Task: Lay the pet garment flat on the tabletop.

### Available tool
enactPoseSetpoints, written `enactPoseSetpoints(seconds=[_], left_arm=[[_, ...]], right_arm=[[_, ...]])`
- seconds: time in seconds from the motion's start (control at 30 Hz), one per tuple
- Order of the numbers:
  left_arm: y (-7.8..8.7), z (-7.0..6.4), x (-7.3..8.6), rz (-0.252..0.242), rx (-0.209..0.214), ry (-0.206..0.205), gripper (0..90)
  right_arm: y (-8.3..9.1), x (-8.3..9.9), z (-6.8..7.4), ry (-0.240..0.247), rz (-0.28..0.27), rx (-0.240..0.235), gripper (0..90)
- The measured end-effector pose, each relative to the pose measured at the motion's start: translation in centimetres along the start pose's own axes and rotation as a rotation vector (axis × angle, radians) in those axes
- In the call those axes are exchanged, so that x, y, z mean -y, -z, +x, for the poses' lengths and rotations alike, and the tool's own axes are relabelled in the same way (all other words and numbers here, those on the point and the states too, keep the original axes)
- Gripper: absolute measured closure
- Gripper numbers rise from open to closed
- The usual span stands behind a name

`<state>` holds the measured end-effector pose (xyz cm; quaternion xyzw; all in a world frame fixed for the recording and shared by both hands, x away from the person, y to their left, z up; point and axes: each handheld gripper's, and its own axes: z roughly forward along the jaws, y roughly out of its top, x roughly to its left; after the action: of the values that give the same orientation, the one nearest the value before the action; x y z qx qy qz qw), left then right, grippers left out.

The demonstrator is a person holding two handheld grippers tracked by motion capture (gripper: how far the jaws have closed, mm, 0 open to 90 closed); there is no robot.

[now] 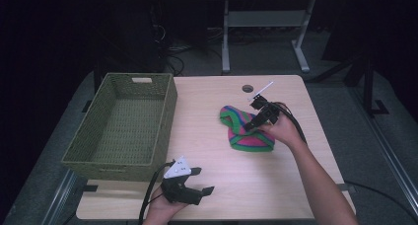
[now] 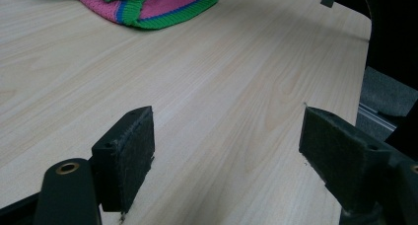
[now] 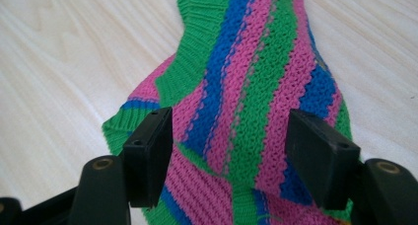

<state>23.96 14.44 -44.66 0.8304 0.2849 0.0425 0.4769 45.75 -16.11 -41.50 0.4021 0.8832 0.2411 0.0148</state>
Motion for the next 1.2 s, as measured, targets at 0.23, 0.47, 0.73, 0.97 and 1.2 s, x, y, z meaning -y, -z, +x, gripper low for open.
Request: enactPoseSetpoints(seconds=[0.23, 0.47, 0.73, 0.97, 1.2], left_arm=[[0.4, 0.5, 0.1, -0.017, 0.003, 0.021, 21.1], [0.1, 0.6, 0.2, -0.006, 0.005, 0.027, 21.1], [-0.1, 0.2, 0.1, 0.000, 0.004, 0.009, 21.2], [0.0, 0.2, 0.2, 0.000, 0.000, 0.011, 21.2], [0.1, 0.2, 0.1, -0.006, -0.002, 0.007, 21.3]], right_arm=[[-2.7, 0.9, 0.2, -0.041, 0.035, 0.092, 40.1], [-2.8, 1.4, 1.0, -0.028, 0.016, 0.172, 48.1], [-3.0, 0.7, 2.2, -0.038, 0.074, 0.236, 58.0], [-3.2, 0.5, 2.7, 0.018, 0.096, 0.283, 71.0], [-2.7, 0.8, 1.8, -0.023, 0.077, 0.222, 76.3]])
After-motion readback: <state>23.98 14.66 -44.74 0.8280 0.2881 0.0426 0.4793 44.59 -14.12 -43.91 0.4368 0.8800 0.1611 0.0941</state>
